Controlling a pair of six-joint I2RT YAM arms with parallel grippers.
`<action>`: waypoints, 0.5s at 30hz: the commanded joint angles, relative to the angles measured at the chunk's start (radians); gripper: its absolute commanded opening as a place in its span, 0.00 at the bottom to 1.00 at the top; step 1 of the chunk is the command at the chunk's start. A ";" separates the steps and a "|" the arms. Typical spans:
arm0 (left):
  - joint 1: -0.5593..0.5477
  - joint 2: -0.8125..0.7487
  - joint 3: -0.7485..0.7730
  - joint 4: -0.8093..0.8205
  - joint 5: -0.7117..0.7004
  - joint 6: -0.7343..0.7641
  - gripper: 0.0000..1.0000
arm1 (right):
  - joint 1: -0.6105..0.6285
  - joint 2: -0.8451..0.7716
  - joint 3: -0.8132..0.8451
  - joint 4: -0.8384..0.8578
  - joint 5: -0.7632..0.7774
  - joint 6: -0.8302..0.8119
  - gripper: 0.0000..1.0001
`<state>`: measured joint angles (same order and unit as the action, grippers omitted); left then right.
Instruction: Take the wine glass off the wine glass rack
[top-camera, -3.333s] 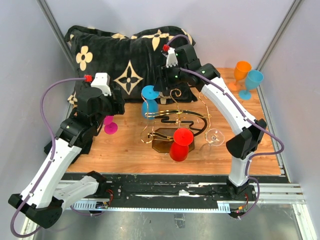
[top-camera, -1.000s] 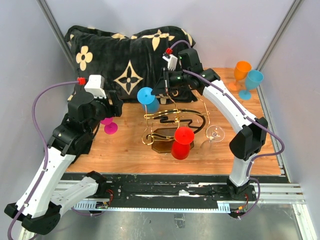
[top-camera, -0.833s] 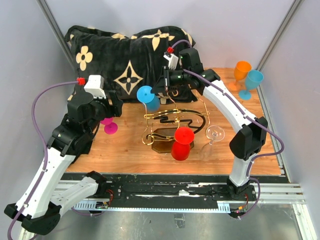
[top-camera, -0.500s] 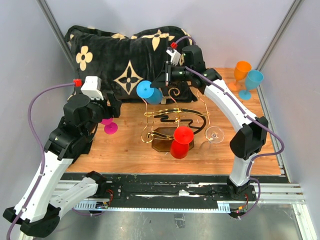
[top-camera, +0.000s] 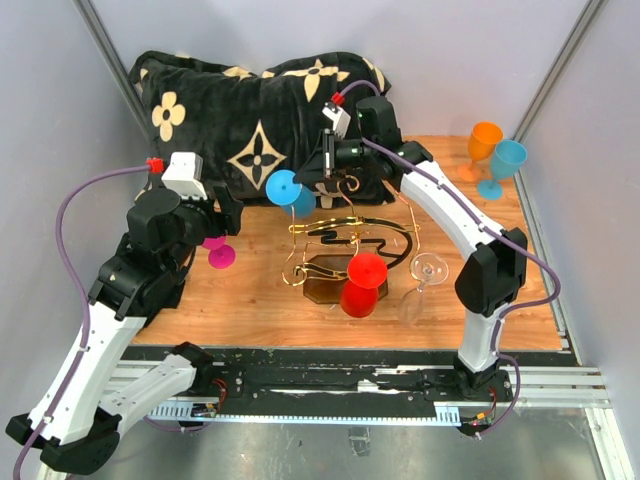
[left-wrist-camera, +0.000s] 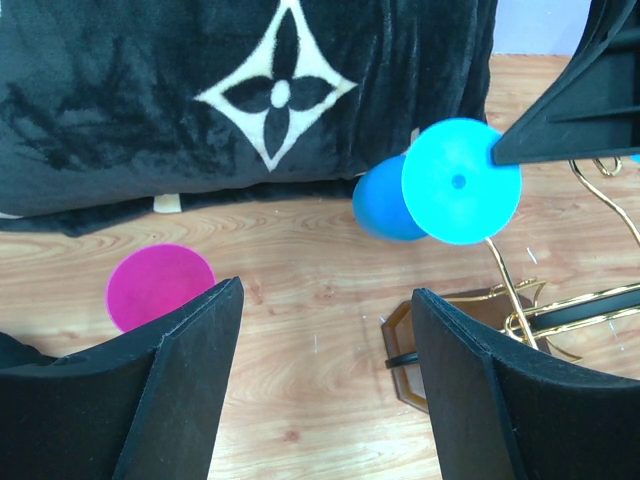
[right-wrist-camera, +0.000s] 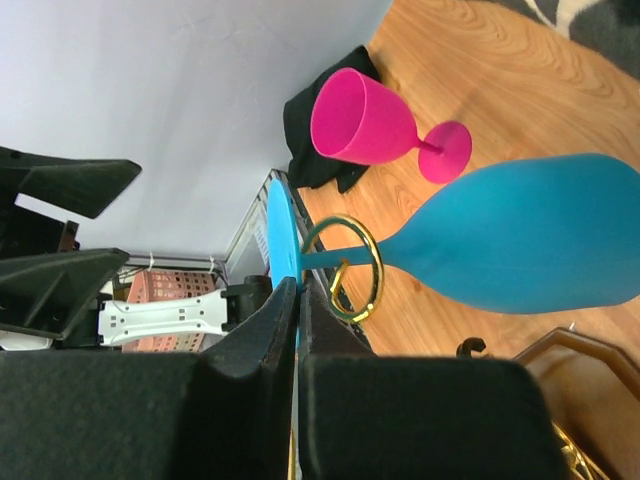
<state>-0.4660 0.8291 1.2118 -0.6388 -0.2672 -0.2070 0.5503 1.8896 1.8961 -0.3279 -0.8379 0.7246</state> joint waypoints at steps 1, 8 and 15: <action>0.007 -0.003 -0.005 0.005 0.006 0.008 0.74 | 0.010 -0.072 -0.082 0.019 -0.035 -0.029 0.01; 0.007 -0.002 -0.007 0.007 0.011 0.006 0.74 | -0.016 -0.228 -0.245 0.000 -0.013 -0.062 0.01; 0.007 0.001 -0.009 0.012 0.023 -0.004 0.74 | -0.082 -0.273 -0.233 -0.028 -0.022 -0.073 0.01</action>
<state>-0.4660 0.8303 1.2114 -0.6388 -0.2634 -0.2073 0.5144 1.6291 1.6386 -0.3378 -0.8528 0.6807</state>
